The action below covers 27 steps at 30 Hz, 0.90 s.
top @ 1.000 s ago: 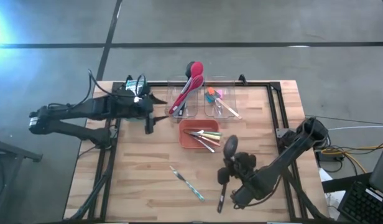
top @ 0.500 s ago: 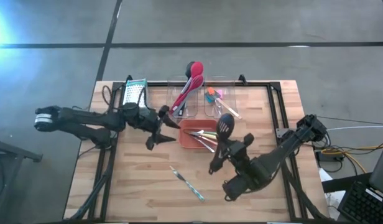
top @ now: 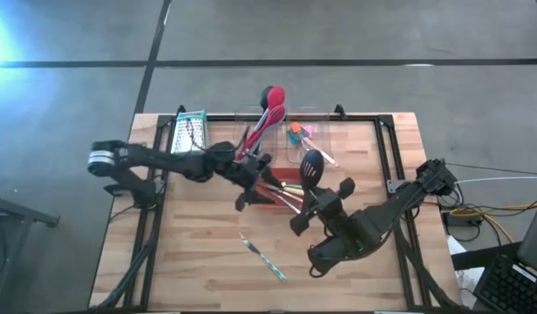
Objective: Pick & Place Kitchen Items
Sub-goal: Put the black serving spoon into the left transparent bin
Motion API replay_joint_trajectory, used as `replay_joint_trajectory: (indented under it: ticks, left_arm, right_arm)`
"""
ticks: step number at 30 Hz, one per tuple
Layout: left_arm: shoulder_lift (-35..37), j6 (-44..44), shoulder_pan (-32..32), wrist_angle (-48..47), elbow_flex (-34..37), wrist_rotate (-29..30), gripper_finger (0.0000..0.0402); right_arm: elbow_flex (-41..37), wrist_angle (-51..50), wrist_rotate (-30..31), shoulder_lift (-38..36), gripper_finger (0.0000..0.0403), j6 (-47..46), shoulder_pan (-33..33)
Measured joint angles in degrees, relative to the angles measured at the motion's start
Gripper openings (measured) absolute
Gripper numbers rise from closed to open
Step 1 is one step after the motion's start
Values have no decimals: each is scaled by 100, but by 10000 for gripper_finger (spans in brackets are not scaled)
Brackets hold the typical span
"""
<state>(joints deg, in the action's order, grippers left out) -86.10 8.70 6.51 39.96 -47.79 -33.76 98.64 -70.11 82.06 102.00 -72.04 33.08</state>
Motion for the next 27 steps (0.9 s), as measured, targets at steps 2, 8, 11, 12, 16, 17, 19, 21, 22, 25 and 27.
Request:
replay_joint_trajectory:
  ticks: [2,8,11,12,16,17,19,21,22,25,27]
  left_arm:
    - [-269,12,1,-10,-270,-343,264]
    - [-932,47,-108,-3,-955,-891,264]
    - [-1192,30,-132,-13,-1215,-896,264]
    - [-1256,29,-132,-15,-1295,-898,264]
    - [-1490,31,-130,-4,-1615,-892,264]
    - [-1552,31,-133,2,-1705,-893,264]
    - [-1673,44,-139,-3,-1843,-914,264]
    - [-1798,116,-145,-7,-1981,-1019,264]
    - [-1849,167,-155,-7,-2037,-1079,264]
    - [-2004,215,-208,0,-2158,-1184,263]
    - [-2043,217,-237,-31,-2171,-1204,253]
  right_arm:
    - [25,1,-7,0,11,44,0]
    - [34,2,-7,0,11,43,2]
    - [34,3,-4,0,12,41,0]
    - [34,5,-6,2,12,41,0]
    - [34,15,-4,4,12,38,2]
    - [34,15,-4,4,12,39,2]
    - [34,13,-5,7,12,46,2]
    - [34,13,-4,7,12,52,2]
    - [34,13,-4,7,12,55,2]
    - [34,13,-2,7,12,120,2]
    - [34,10,-2,7,12,136,2]
